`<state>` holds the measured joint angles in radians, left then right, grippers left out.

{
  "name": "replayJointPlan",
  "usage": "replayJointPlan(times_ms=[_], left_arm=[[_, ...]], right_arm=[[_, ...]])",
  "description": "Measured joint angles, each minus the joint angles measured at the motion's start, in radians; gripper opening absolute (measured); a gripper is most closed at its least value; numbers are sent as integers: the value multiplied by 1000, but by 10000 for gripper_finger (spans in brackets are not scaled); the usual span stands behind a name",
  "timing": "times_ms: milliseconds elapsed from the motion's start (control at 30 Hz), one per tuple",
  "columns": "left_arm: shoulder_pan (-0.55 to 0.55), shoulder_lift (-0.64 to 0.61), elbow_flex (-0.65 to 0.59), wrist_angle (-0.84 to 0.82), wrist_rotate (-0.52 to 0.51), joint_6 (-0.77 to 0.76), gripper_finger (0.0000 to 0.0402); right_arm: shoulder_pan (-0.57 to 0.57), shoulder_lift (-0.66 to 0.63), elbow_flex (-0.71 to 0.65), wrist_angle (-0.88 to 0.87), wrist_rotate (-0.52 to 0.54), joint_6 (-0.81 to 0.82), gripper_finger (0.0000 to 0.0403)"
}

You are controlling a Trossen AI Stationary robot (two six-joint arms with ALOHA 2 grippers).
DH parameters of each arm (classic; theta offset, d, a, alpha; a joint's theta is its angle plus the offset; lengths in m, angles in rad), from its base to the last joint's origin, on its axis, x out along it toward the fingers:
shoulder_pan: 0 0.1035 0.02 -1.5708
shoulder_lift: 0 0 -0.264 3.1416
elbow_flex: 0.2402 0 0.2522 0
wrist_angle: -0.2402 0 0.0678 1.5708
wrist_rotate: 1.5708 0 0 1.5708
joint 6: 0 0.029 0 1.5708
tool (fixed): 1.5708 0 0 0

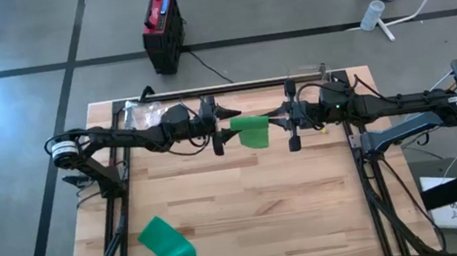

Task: Roll bandage
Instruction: Roll the green bandage

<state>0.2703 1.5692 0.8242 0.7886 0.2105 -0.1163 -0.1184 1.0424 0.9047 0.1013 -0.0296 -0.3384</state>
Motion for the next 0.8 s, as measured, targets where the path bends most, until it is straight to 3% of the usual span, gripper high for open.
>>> replayJointPlan(times_ms=[367, 567, 800], left_arm=[[3, -21, -2, -42, -26, 44, 254], [2, -121, -19, -172, 16, 91, 254], [-7, -295, -170, -123, 62, 76, 254]], right_arm=[[0, 0, 0, 3, -24, 12, 9], [0, 0, 0, 38, -24, 90, 9], [0, 1, 0, 34, -23, 111, 9]])
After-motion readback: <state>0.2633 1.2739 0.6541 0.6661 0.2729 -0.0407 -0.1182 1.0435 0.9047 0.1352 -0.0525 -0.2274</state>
